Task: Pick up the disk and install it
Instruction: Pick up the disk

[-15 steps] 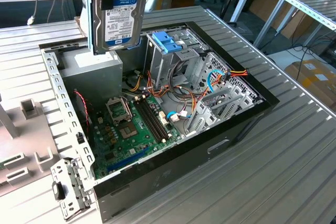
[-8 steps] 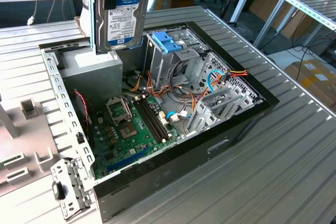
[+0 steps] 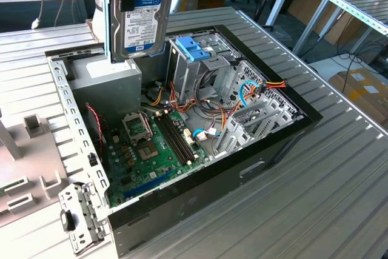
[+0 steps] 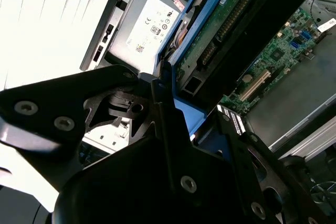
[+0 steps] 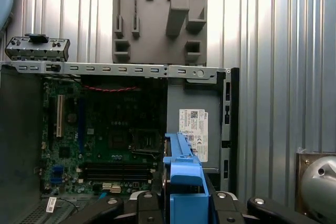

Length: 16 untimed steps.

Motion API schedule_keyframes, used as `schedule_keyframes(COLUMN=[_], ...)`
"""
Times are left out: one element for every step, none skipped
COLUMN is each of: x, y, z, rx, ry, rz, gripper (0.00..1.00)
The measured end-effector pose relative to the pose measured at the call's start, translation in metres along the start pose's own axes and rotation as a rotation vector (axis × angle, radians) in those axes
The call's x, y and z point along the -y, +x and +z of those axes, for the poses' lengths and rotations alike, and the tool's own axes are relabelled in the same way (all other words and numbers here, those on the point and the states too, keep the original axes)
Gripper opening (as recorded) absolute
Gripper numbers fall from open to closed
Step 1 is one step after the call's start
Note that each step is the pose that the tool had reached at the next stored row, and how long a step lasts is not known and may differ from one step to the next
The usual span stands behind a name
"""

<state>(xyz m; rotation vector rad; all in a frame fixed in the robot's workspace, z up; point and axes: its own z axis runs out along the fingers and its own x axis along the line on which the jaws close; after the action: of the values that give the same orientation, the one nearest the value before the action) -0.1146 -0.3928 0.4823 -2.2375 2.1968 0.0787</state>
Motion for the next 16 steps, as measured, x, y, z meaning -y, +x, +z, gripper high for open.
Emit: schedule_keyframes(x=[0.0000, 0.0000, -0.0001, -0.0001, -0.0001, -0.0001, -0.0001, -0.0001, -0.0002, -0.0002, -0.0002, -0.0002, -0.0002, -0.0003, -0.0003, -0.0003], y=[0.0006, 0.0011, 0.0020, 0.0026, 0.0038, 0.0046, 0.0054, 0.0062, 0.0069, 0.0080, 0.0088, 0.0095, 0.0103, 0.0110, 0.0119, 0.0126], z=[0.0000, -0.0001, 0.0000, -0.0001, -0.0002, -0.0002, -0.0002, -0.0002, -0.0002, -0.0003, -0.0003, -0.0003, -0.0004, -0.0004, -0.0004, -0.0005], rx=[0.0000, 0.0000, 0.0001, 0.0000, 0.0000, 0.0000, 0.0000, 0.0001, 0.0001, 0.0000, 0.0000, 0.0001, 0.0000, 0.0001, 0.0000, 0.0000], ry=[0.0000, 0.0000, 0.0000, 0.0000, 0.0000, 0.0000, 0.0000, 0.0000, 0.0001, 0.0000, 0.0000, 0.0001, 0.0000, 0.0000, 0.0000, 0.0000], rz=[0.000, 0.000, 0.000, 0.000, 0.000, 0.000, 0.000, 0.000, 0.000, 0.000, 0.000, 0.000, 0.000, 0.000, 0.000, 0.000], gripper=[0.37, 0.37, 0.37, 0.37, 0.37, 0.37, 0.37, 0.37, 0.37, 0.37, 0.37, 0.37, 0.37, 0.37, 0.37, 0.37])
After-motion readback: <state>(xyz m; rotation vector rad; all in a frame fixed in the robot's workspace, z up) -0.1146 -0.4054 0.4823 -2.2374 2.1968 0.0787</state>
